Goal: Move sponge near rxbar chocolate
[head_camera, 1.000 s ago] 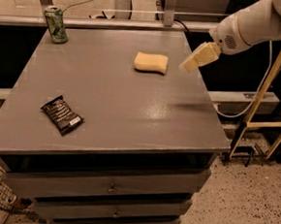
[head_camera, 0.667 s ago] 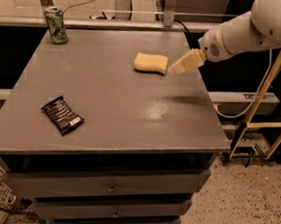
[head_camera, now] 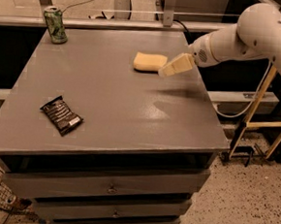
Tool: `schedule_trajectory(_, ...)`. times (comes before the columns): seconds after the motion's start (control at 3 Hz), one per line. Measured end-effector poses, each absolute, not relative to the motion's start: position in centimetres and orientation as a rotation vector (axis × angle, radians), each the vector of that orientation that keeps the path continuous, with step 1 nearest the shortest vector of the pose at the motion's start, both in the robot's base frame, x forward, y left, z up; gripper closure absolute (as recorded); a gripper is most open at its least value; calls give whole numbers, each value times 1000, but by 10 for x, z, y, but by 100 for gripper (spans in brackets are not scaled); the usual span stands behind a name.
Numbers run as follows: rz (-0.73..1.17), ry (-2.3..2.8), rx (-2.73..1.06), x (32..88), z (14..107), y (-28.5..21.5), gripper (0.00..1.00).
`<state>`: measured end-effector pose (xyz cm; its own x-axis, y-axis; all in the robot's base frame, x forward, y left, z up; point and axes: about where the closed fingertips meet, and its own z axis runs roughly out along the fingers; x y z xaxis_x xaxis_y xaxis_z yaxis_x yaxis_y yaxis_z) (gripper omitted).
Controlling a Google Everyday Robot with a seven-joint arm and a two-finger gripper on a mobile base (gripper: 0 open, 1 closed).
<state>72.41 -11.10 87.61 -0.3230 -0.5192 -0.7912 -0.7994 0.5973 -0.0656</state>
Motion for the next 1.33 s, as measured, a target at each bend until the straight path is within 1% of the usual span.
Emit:
schedule_trajectory(0.67, 449, 2005, -1069, 739, 863, -84, 0)
schedule_trajectory(1.33, 417, 2016, -1036, 753, 859, -78, 0)
